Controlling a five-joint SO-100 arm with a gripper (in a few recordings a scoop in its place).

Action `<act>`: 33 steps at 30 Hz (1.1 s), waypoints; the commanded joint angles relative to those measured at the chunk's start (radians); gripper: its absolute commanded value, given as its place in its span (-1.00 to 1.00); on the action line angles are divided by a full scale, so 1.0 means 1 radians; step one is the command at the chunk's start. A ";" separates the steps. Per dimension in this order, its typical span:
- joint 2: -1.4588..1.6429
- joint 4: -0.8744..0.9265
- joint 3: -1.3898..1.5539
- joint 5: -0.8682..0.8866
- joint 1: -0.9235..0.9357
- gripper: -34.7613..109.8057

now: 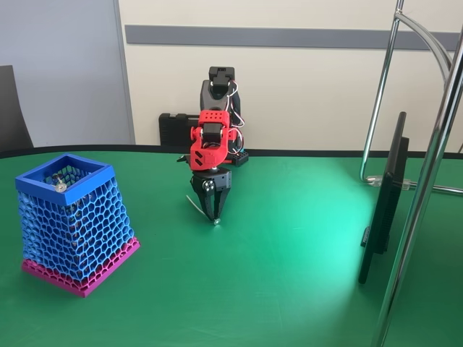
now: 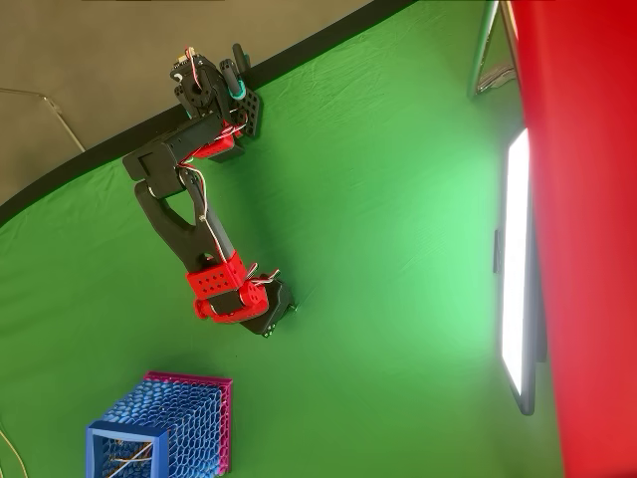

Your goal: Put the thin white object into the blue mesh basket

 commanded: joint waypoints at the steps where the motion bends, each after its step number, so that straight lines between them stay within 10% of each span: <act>1: 0.006 0.003 -0.041 -0.003 0.008 -0.46; 33: 0.476 -0.066 -0.437 -0.555 0.135 -0.47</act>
